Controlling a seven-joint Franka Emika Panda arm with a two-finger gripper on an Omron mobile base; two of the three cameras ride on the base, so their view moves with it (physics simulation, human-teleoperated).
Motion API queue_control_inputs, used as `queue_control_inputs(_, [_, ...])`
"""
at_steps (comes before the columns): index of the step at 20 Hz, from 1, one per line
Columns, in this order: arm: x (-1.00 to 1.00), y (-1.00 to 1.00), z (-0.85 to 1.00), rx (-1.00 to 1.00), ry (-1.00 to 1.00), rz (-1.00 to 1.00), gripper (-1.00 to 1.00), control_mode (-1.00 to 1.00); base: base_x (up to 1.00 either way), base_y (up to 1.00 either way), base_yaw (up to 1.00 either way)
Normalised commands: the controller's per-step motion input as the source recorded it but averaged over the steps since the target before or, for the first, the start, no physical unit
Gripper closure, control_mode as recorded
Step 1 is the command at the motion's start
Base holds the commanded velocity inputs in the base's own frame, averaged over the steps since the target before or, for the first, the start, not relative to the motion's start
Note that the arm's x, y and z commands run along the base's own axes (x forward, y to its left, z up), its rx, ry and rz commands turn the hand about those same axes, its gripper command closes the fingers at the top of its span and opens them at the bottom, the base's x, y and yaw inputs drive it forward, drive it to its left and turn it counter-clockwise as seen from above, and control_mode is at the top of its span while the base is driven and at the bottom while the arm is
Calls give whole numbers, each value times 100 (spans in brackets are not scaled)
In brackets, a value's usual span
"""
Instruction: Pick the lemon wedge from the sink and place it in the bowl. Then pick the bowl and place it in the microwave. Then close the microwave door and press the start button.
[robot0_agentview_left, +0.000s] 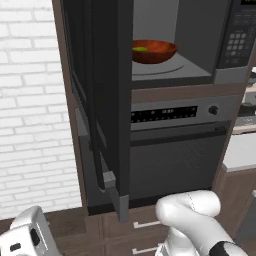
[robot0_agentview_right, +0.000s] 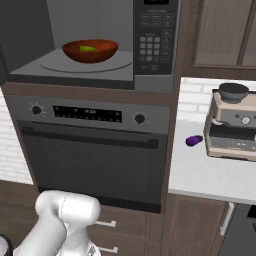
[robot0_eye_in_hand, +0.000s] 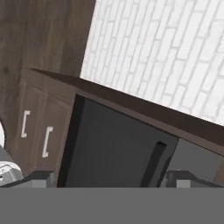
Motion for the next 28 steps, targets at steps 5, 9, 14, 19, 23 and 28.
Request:
queue_control_inputs(5, [40, 6, 79, 0, 0, -15, -100, -100, 0, 0, 0])
queue_control_inputs(9, [44, -40, 83, 0, 0, -10, -100, -100, 0, 0, 0])
queue_control_inputs(14, [36, -90, 56, 1, 0, -1, -100, -100, 0, 0, 0])
queue_control_inputs(19, [14, -100, 10, 1, -2, 0, -100, -100, 0, 0, 0])
queue_control_inputs(23, [0, -100, 0, 4, -4, 4, -100, -100, 0, 0, 0])
queue_control_inputs(28, [7, -100, 9, 0, -4, 4, -100, -100, 0, 0, 0])
